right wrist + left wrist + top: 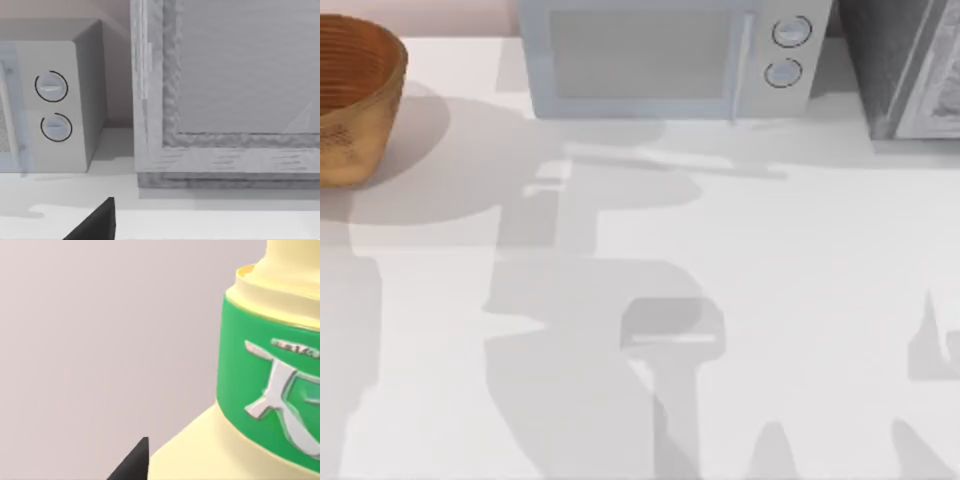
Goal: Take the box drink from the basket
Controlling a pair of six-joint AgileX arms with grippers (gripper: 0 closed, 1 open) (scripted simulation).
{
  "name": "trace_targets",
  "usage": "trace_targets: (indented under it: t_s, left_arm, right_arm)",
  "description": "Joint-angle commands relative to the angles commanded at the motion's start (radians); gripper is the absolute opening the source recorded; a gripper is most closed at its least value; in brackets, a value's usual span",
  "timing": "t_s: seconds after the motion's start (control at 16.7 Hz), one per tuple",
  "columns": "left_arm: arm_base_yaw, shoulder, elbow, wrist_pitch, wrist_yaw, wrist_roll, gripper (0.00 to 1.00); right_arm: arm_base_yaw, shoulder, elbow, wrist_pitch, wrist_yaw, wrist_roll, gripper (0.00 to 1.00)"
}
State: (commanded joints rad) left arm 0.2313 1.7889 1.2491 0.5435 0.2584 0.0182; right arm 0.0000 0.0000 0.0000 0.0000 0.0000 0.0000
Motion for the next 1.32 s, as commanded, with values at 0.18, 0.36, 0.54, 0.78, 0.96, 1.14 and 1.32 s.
trace_targets:
  t_s: [0.18,0.36,0.54,0.78,0.96,1.14,1.32]
  left_arm:
    - [-0.009,-0.062,-0.050,-0.030,-0.010,-0.006,0.00]
    - [-0.030,-0.216,-0.163,-0.080,-0.033,-0.010,0.00]
    - [-0.059,-0.459,-0.326,-0.145,-0.064,-0.012,0.00]
    - [-0.110,-0.878,-0.583,-0.254,-0.118,-0.012,0.00]
    - [-0.148,-1.208,-0.790,-0.342,-0.161,-0.014,0.00]
    - [-0.183,-1.488,-0.987,-0.426,-0.202,-0.016,0.00]
    - [-0.212,-1.679,-1.146,-0.496,-0.235,-0.017,0.00]
  right_arm:
    - [0.000,0.000,0.000,0.000,0.000,0.000,1.00]
    - [0.000,0.000,0.000,0.000,0.000,0.000,1.00]
    - [0.000,0.000,0.000,0.000,0.000,0.000,1.00]
    - [0.000,0.000,0.000,0.000,0.000,0.000,1.00]
    - [0.000,0.000,0.000,0.000,0.000,0.000,1.00]
    - [0.000,0.000,0.000,0.000,0.000,0.000,1.00]
    - [0.000,0.000,0.000,0.000,0.000,0.000,1.00]
